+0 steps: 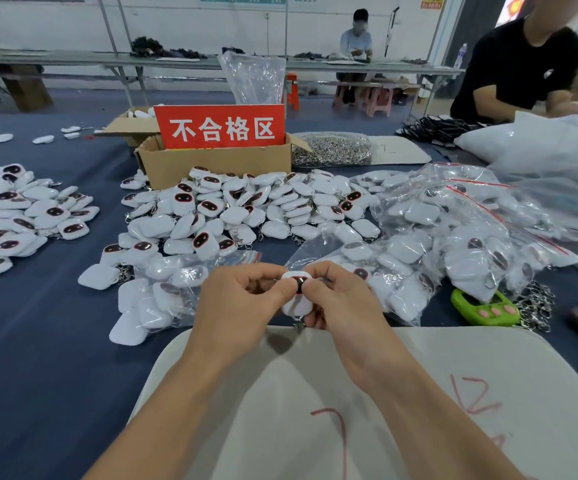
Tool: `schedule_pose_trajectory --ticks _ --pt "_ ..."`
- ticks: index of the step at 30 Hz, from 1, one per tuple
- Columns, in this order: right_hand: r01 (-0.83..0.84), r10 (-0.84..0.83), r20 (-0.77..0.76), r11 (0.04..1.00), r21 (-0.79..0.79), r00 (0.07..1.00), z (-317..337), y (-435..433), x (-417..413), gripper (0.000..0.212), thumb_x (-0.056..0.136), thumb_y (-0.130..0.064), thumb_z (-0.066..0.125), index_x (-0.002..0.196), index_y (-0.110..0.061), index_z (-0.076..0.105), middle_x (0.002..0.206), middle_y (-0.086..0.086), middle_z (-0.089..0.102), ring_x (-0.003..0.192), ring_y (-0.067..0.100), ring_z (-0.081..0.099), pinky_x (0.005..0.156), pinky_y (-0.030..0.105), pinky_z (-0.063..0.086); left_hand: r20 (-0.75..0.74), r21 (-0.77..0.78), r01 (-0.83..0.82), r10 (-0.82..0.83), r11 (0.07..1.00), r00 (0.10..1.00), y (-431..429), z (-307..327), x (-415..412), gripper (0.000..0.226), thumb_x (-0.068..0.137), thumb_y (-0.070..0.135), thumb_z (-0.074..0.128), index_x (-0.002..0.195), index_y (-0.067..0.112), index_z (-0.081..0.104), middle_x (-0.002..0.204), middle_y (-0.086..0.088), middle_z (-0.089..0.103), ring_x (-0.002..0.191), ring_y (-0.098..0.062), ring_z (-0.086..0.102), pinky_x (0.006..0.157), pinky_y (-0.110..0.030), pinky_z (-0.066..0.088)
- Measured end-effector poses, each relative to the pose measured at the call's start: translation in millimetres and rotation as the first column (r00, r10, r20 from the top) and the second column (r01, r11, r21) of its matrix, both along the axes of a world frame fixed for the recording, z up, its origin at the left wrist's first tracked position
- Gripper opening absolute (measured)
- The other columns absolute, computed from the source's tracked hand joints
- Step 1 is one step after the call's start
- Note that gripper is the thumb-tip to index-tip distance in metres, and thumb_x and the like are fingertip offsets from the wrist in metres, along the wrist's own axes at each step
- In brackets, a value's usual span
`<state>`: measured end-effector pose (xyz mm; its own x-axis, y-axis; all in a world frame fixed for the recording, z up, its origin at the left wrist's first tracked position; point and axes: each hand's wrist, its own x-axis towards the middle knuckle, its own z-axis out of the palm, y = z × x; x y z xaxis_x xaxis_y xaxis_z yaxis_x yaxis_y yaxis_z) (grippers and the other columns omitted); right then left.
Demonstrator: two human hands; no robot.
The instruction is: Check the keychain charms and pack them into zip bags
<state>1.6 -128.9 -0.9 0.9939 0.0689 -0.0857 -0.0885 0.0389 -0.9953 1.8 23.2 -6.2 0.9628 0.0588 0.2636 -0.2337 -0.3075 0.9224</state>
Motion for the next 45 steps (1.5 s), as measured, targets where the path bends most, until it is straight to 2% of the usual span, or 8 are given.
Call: schedule_pose_trajectory --ticks 8,11,16,26,31,40,43,45 --pt "0.061 -0.06 0.015 0.994 -0.087 0.998 -2.0 4.0 -1.8 0.017 0.096 -0.007 0.056 0.087 -0.018 0.066 0.078 0.002 0.067 0.071 0.017 0.05 0.074 0.042 0.042 -0.01 0.008 0.013 -0.013 1.0 1.0 -3.3 -0.2 -1.3 0.012 0.079 0.038 0.072 0.084 0.038 0.082 0.064 -0.001 0.073 0.065 -0.033 0.068 0.068 -0.052 0.059" --pt "0.064 -0.062 0.02 0.991 -0.118 0.998 -2.8 4.8 -1.2 0.015 0.096 -0.009 0.057 0.092 -0.018 0.068 0.08 -0.001 0.069 0.07 0.013 0.053 0.074 0.039 0.046 -0.018 0.01 0.015 -0.015 1.0 1.0 -2.7 -0.2 -1.5 0.012 0.08 0.034 0.071 0.084 0.038 0.082 0.064 0.0 0.073 0.064 -0.029 0.068 0.069 -0.051 0.059" --pt "0.051 -0.048 0.035 0.996 -0.071 0.998 -2.1 4.2 -1.3 0.014 0.096 -0.008 0.057 0.093 -0.018 0.067 0.075 -0.007 0.067 0.06 0.008 0.052 0.057 0.018 0.045 -0.022 -0.006 -0.003 0.003 1.0 1.0 -2.1 1.4 -1.0 0.014 0.079 0.033 0.07 0.081 0.042 0.081 0.061 0.004 0.071 0.057 -0.009 0.062 0.064 -0.036 0.053" --pt "0.041 -0.039 0.037 0.998 -0.049 0.999 -0.8 4.1 -2.3 0.012 0.095 -0.007 0.058 0.094 -0.016 0.066 0.069 -0.008 0.066 0.057 0.007 0.054 0.054 0.015 0.044 -0.03 0.004 -0.034 0.034 0.999 0.999 -3.1 -0.9 0.2 0.016 0.08 0.036 0.069 0.083 0.047 0.08 0.065 0.004 0.074 0.063 -0.022 0.069 0.064 -0.039 0.056" --pt "-0.035 0.036 0.053 0.999 -0.023 0.998 5.0 5.2 -5.9 0.034 0.063 -0.013 0.067 0.097 -0.013 0.064 0.073 0.003 0.068 0.055 0.008 0.05 0.053 0.016 0.041 -0.014 -0.012 -0.03 0.03 0.999 0.999 -2.0 1.8 1.0 0.016 0.078 0.037 0.069 0.08 0.05 0.079 0.061 0.007 0.07 0.054 -0.006 0.057 0.056 -0.023 0.046" --pt "0.018 -0.015 0.083 0.999 -0.031 0.996 0.5 1.1 -3.5 0.032 0.074 0.012 0.067 0.094 -0.013 0.064 0.069 -0.001 0.07 0.052 0.002 0.055 0.05 0.013 0.041 -0.007 0.006 -0.026 0.026 1.0 1.0 -8.4 2.4 0.6 0.012 0.079 0.036 0.073 0.086 0.042 0.081 0.065 0.0 0.072 0.069 -0.034 0.069 0.07 -0.054 0.06" --pt "0.019 -0.016 0.079 0.999 -0.043 0.997 0.7 0.3 -3.2 0.03 0.067 -0.005 0.071 0.095 -0.016 0.067 0.076 0.003 0.074 0.059 0.011 0.061 0.058 0.021 0.047 0.024 0.007 -0.033 0.033 0.999 0.999 -10.0 3.5 -1.5 0.016 0.08 0.032 0.073 0.087 0.044 0.081 0.07 0.009 0.075 0.07 -0.02 0.072 0.071 -0.042 0.061" --pt "0.046 -0.035 0.117 0.994 -0.094 0.993 1.9 0.4 -4.3 0.027 0.07 -0.01 0.075 0.095 -0.018 0.07 0.083 0.005 0.077 0.073 0.025 0.07 0.07 0.037 0.056 0.073 0.007 -0.062 0.062 0.998 0.995 -9.9 4.3 -3.6 0.023 0.083 0.022 0.078 0.085 0.045 0.08 0.079 0.019 0.077 0.076 -0.005 0.073 0.074 -0.026 0.059"
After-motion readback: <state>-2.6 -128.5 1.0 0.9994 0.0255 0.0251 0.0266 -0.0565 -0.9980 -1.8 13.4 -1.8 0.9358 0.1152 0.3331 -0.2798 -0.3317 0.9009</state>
